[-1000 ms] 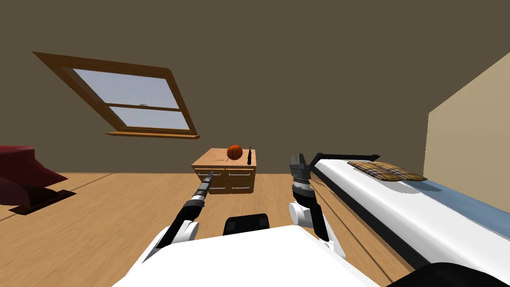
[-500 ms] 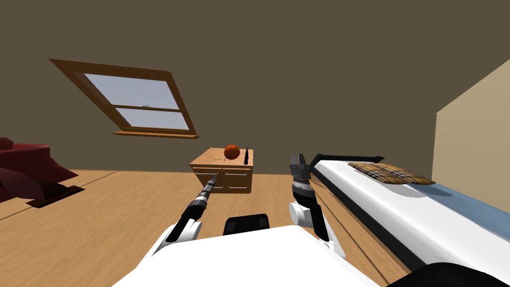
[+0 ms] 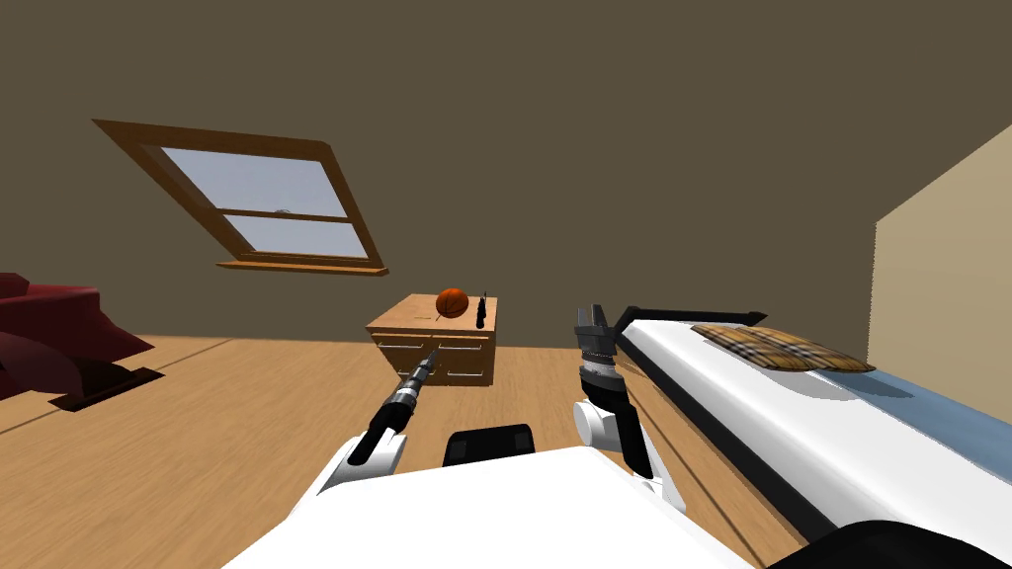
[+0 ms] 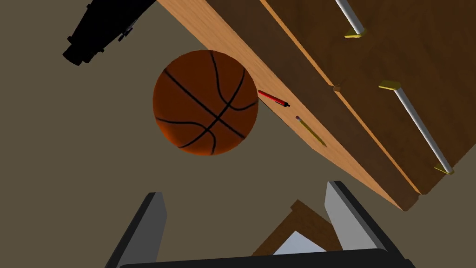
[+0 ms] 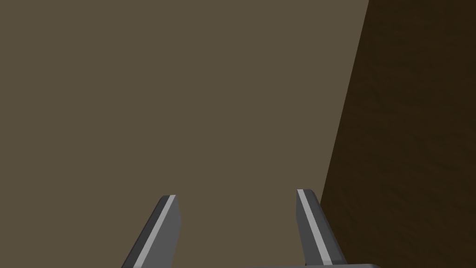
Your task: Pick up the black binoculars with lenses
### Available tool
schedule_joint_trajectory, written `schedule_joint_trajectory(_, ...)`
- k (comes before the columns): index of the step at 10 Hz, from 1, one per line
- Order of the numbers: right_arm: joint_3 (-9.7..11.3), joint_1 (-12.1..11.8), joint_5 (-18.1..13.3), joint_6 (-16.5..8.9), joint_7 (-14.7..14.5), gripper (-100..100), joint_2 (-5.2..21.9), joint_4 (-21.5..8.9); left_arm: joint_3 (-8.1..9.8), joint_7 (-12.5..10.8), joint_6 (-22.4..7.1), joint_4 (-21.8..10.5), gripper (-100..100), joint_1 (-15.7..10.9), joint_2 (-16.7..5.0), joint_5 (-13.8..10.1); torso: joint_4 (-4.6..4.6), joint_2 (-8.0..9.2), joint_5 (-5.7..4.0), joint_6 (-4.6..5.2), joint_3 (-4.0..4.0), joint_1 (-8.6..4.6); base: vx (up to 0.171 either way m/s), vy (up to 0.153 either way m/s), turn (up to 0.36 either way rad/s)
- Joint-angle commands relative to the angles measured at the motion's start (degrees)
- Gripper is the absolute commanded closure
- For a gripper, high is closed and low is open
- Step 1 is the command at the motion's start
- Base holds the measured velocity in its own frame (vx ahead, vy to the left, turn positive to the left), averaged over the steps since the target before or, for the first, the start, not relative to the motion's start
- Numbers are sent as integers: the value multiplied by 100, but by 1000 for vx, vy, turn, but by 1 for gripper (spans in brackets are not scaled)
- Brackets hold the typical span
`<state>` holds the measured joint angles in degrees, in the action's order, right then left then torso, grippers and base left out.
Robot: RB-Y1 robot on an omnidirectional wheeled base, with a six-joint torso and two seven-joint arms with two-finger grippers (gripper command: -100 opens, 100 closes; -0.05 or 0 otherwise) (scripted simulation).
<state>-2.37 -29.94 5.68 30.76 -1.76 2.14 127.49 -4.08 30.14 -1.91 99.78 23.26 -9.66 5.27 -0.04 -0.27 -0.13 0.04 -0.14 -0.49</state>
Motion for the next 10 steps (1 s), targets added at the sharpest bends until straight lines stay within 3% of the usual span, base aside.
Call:
schedule_joint_trajectory(1, 0, 0, 0, 0, 0, 0, 0, 0, -41, 286, -239, -104, -100, -108, 19, 181, 0, 0, 0, 0, 0, 0, 40, -123, -5)
schedule_joint_trajectory(5, 0, 0, 0, 0, 0, 0, 0, 0, -118, 841, -669, -236, -100, -346, 30, 524, -2, -9, 1, 0, -5, 6, 73, -111, -18)
schedule_joint_trajectory(10, 0, -1, 0, 0, 0, 0, 0, 0, -214, 1533, -1226, -298, -100, -743, 50, 997, -10, -45, -2, 0, -26, -5, 148, -115, -50)
